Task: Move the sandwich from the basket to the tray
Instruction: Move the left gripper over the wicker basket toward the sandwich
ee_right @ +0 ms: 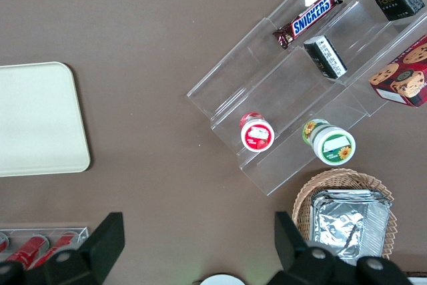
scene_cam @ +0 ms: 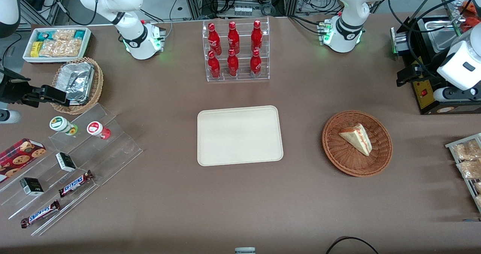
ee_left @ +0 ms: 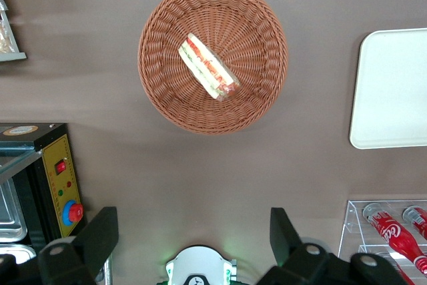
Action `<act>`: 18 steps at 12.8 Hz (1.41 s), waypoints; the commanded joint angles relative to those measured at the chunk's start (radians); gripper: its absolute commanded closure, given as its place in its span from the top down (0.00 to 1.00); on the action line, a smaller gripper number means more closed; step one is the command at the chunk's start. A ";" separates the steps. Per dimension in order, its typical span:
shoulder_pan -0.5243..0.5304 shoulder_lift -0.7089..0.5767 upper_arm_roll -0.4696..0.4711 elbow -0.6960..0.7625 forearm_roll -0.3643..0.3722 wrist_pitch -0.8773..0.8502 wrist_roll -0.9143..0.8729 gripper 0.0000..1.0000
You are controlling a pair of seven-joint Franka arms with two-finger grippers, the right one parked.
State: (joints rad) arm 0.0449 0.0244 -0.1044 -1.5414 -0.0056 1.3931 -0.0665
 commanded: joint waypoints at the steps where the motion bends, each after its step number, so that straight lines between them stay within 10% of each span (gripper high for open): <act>1: 0.006 0.002 -0.005 -0.046 0.004 0.056 0.016 1.00; 18: -0.002 0.032 -0.008 -0.559 0.019 0.705 -0.068 1.00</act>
State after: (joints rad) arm 0.0424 0.0533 -0.1096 -2.0595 0.0019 2.0389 -0.0951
